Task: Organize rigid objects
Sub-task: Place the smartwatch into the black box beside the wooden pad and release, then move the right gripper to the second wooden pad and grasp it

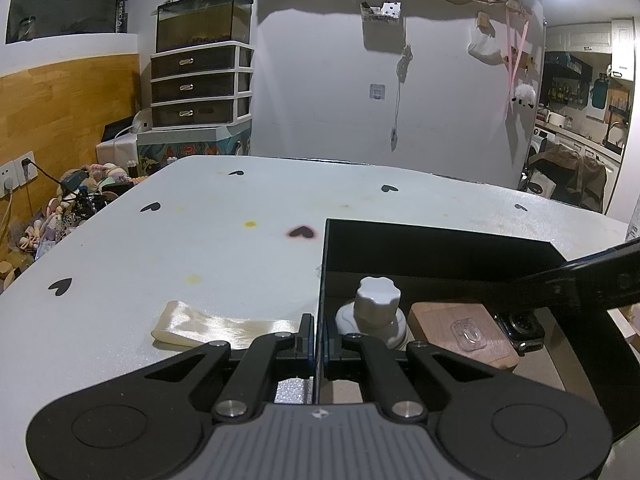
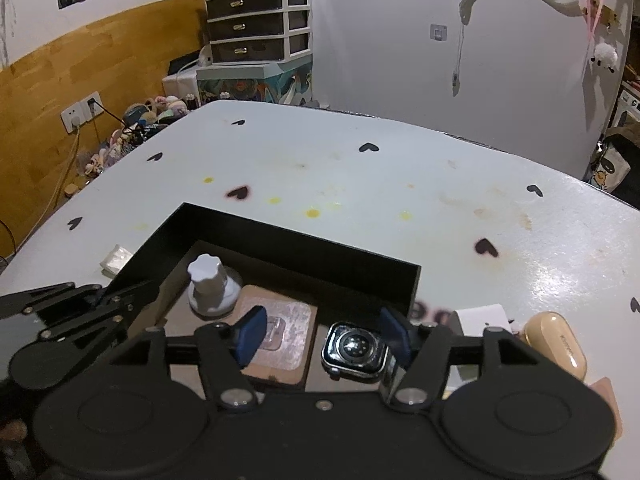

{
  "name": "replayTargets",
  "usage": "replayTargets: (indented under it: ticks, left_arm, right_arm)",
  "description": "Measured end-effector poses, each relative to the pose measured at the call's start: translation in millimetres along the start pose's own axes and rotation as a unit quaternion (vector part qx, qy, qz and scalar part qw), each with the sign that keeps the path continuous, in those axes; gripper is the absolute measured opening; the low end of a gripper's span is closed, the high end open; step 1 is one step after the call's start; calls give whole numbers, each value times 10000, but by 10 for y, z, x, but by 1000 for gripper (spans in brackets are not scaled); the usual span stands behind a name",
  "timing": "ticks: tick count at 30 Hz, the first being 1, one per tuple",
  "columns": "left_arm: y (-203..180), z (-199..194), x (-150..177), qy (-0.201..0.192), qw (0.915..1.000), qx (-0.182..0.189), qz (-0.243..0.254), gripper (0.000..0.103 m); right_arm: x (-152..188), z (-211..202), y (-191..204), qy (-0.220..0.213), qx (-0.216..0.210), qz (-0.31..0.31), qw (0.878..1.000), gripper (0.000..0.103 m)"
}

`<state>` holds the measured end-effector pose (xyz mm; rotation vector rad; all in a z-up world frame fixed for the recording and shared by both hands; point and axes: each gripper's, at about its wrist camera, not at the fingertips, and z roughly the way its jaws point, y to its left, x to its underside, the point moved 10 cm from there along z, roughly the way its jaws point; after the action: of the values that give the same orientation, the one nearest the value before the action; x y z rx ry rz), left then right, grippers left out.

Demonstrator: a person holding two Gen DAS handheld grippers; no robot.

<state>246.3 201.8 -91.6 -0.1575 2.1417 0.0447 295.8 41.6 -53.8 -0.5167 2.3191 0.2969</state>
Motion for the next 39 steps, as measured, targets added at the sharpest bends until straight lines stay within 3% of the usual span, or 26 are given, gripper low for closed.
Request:
replayTargets:
  ticks: [5,11,21,31,39]
  left_arm:
    - [3,10,-2,18,10000,-20,18,4]
    - [0,10,-5,40,10000,-54,52,4]
    - [5,5,-7,33,9999,-72,63,4]
    - [19,-4,-15,31,9999,-94,84,4]
    - [16,-4,-16,27,9999,-92,84,4]
  right_arm:
    - [18,-133,-21,-106,-144,57,9998,67]
    - [85,-415,-153,-359,-133,146,9992,79]
    - [386,-761,-572,-861,254,234,9957,101]
    - [886,-770,-910,-1020,550,364,9926,102]
    - [1104,-685,-1339,-1144,1106,300,9868,102]
